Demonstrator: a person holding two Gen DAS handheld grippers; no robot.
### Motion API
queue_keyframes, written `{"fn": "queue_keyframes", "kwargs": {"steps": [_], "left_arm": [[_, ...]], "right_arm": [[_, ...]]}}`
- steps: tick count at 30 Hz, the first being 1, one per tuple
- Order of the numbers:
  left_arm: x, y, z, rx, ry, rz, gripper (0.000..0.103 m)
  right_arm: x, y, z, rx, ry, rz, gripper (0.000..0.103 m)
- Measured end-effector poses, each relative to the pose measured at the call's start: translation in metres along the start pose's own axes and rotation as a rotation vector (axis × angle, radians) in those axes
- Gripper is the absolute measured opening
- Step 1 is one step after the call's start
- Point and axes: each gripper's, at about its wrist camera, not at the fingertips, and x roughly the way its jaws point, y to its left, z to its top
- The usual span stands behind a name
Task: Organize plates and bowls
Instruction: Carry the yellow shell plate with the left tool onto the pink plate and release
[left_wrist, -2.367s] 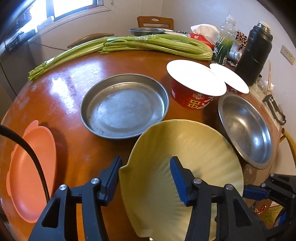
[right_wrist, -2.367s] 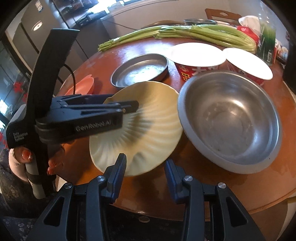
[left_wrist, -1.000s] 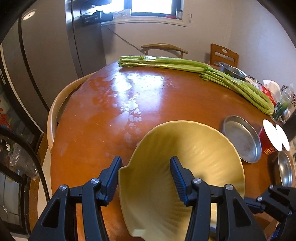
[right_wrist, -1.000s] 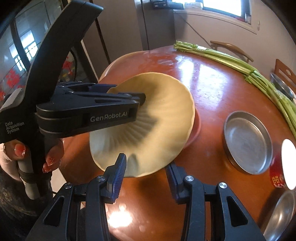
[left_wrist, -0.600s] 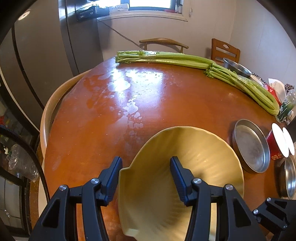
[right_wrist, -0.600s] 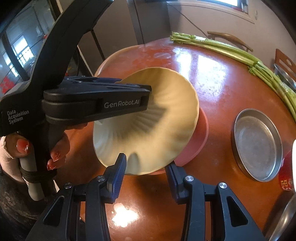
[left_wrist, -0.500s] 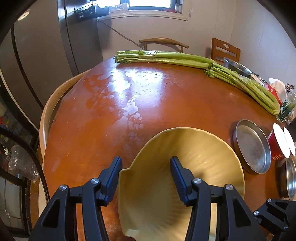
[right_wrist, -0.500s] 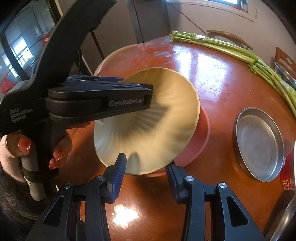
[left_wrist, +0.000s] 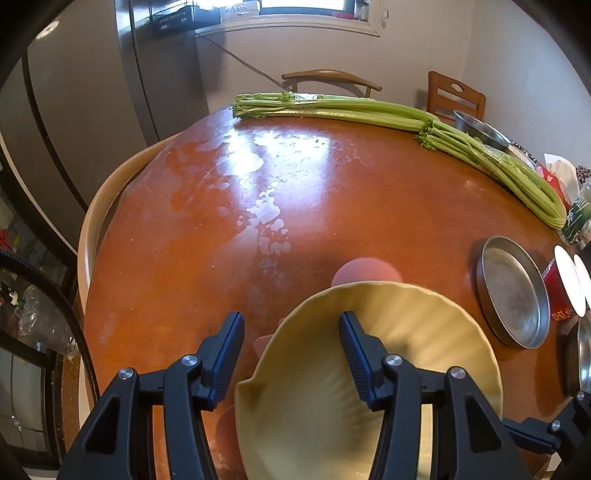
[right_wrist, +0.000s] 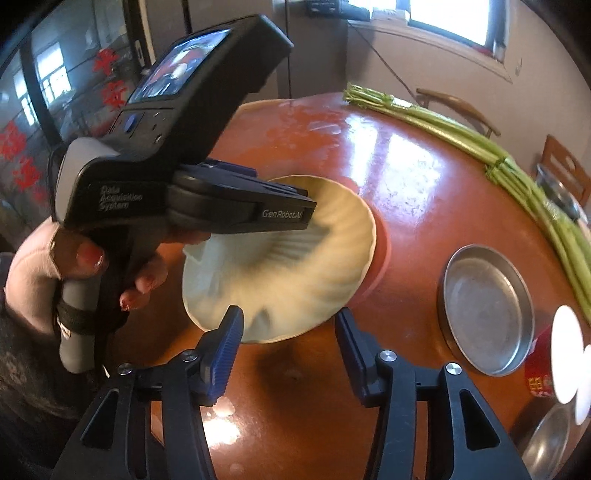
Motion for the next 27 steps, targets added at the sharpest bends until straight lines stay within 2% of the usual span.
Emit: {"fn": "queue_keyframes", "kwargs": {"steps": [6, 14, 27], "left_arm": [[0.002, 0.003, -0.001, -0.007, 0.004, -0.003, 0.054], [-0.004, 0.003, -0.002, -0.011, -0.011, -0.007, 0.054], [-0.041, -0.008, -0.005, -0.011, -0.075, 0.005, 0.054]], "right_arm": [[0.002, -0.012, 0.0, 0.051, -0.006, 0.018, 0.06], [-0.006, -0.019, -0.005, 0.059, -0.031, 0.024, 0.062], [-0.027, -0.036, -0.009, 0.114, -0.101, 0.015, 0.062]]}}
